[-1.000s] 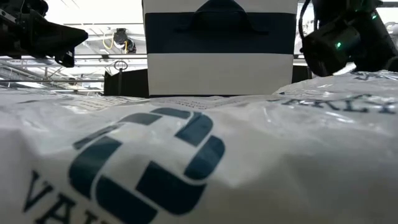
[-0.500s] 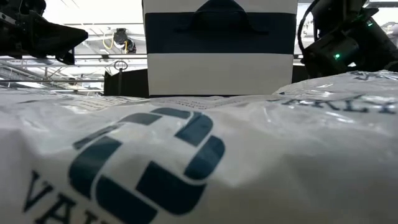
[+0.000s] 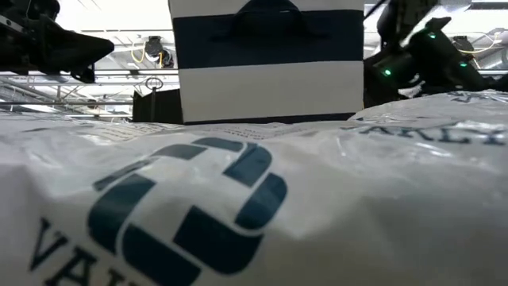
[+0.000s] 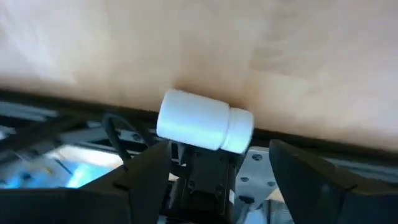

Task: Pick & place medical supplies in basket/bin
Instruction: Put the green bandage into the blue bin

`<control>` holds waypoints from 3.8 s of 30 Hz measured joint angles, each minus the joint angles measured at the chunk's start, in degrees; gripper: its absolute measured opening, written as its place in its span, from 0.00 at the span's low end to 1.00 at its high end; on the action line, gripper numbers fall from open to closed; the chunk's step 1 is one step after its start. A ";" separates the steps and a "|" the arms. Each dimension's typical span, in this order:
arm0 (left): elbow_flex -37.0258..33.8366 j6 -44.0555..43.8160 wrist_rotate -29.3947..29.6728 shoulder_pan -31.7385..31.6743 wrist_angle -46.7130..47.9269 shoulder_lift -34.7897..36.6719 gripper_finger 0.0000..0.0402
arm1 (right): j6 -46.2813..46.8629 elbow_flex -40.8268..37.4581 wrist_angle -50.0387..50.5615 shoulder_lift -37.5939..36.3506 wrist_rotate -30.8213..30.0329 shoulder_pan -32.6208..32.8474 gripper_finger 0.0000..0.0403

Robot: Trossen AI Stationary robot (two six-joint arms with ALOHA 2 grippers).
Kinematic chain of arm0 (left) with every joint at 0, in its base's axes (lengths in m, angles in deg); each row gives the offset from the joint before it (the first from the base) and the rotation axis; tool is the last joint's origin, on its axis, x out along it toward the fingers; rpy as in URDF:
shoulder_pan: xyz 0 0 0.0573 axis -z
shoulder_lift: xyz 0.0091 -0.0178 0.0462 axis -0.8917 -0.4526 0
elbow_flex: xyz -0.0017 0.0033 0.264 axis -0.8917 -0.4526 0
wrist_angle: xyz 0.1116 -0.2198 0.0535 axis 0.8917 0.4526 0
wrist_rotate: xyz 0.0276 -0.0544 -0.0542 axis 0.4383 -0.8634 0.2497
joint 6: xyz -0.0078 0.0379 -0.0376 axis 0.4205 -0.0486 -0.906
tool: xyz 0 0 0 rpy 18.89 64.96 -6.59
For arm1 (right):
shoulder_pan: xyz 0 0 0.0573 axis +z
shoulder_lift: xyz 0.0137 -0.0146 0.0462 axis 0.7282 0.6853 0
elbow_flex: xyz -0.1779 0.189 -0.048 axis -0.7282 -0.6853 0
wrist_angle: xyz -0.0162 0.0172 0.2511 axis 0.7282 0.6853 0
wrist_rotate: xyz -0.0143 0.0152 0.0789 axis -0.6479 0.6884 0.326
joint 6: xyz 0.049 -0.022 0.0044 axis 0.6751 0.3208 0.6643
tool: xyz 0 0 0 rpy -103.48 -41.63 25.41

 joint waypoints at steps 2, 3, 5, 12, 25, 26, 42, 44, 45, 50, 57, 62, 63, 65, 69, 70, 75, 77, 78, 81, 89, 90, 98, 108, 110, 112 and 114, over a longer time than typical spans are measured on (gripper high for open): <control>0.00 0.00 0.11 -0.02 0.01 0.00 0.08 | 2.97 1.63 0.35 0.00 -0.04 -1.42 0.69; 0.00 0.00 0.09 -0.02 0.02 0.00 0.08 | 4.27 2.29 0.72 0.00 0.09 -1.98 0.70; 0.00 0.00 0.11 -0.02 0.00 0.01 0.08 | 6.80 2.91 2.32 0.00 1.33 -2.77 0.71; 0.00 0.00 0.09 -0.02 -0.04 0.00 0.08 | 15.63 2.82 1.97 0.00 7.63 -2.47 0.70; -0.02 0.00 0.09 -0.02 -2.73 0.02 0.08 | 29.81 2.77 2.77 -13.72 1.36 6.98 0.38; -0.02 0.02 0.09 -0.02 -2.67 0.00 0.08 | 30.94 2.77 1.18 -15.93 1.36 8.05 0.33; -0.02 -9.45 13.05 -0.20 2.59 -0.49 0.08 | 22.10 2.80 -43.36 -36.72 -8.19 26.08 0.01; -0.02 -10.83 13.05 -0.23 3.24 -1.65 0.08 | 17.57 2.78 -47.83 -38.40 -10.73 28.24 0.00; -0.02 -11.45 13.05 -0.24 3.24 -2.37 0.07 | 15.69 2.56 -49.79 -39.09 -11.54 28.95 0.00; -0.02 -15.25 13.01 -0.22 3.10 -7.96 0.01 | 9.31 -1.55 -58.84 -42.40 -12.03 30.27 0.00; -0.02 -16.10 12.98 -0.22 -0.19 -14.93 0.01 | 9.25 -13.91 -71.70 -51.14 -9.54 30.42 0.00; -0.02 -16.08 12.96 -0.22 -4.31 -18.19 0.01 | 10.08 -23.51 -82.10 -60.52 -9.00 31.45 0.00; -0.02 -16.49 12.96 -0.22 -4.71 -18.98 0.01 | 9.53 -25.23 -83.19 -61.98 -9.02 31.43 0.00; -0.02 -17.49 13.17 -0.29 -6.07 -20.77 0.01 | 8.23 -28.68 -86.61 -64.37 -9.15 31.37 0.00; 1.49 -19.28 13.89 -1.91 -7.22 -25.64 0.01 | 5.99 -33.88 -90.69 -67.58 -11.10 31.28 0.00; 2.34 -19.67 13.86 -2.55 -7.22 -27.11 0.01 | 5.97 -34.81 -90.72 -68.17 -12.05 31.28 0.00; 8.21 -20.52 11.49 -5.99 -5.91 -36.00 0.00 | 6.04 -38.41 -90.44 -69.83 -12.30 31.26 0.00; 10.74 -20.43 11.43 -6.93 -4.98 -39.37 0.00 | 6.16 -39.58 -90.54 -69.96 -12.30 31.26 0.00; 12.15 -20.39 11.24 -7.47 -4.29 -40.95 0.00 | 5.82 -40.12 -90.50 -69.89 -12.29 31.26 0.00; 15.67 -20.48 9.91 -9.04 -2.42 -45.72 0.00 | 5.19 -40.79 -89.92 -69.85 -13.74 31.26 0.00; 21.04 -19.96 6.83 -13.59 -2.34 -57.31 0.00 | 6.00 -40.77 -87.43 -69.88 -19.29 31.26 0.00; 21.23 -19.95 6.39 -14.29 -2.31 -58.34 0.00 | 6.55 -40.77 -87.03 -69.83 -21.85 31.21 0.00; 21.35 -19.82 4.17 -22.49 -0.82 -61.58 0.00 | 10.85 -40.72 -86.10 -66.73 -27.02 25.27 0.00; 23.86 -16.95 -3.69 -29.64 -3.69 -67.92 0.00 | 10.01 -40.70 -101.09 -51.52 -16.31 13.77 0.00; 25.29 -16.12 -4.15 -30.06 -3.92 -69.93 0.00 | 9.68 -40.70 -105.47 -47.56 -14.62 11.98 0.00; 26.86 -15.74 -5.28 -30.57 -3.85 -72.18 0.00 | 9.16 -40.66 -109.60 -43.46 -12.44 10.04 0.00; 28.53 -15.02 -5.97 -30.89 -4.07 -74.33 0.00 | 9.07 -40.66 -113.13 -39.51 -9.86 8.04 0.00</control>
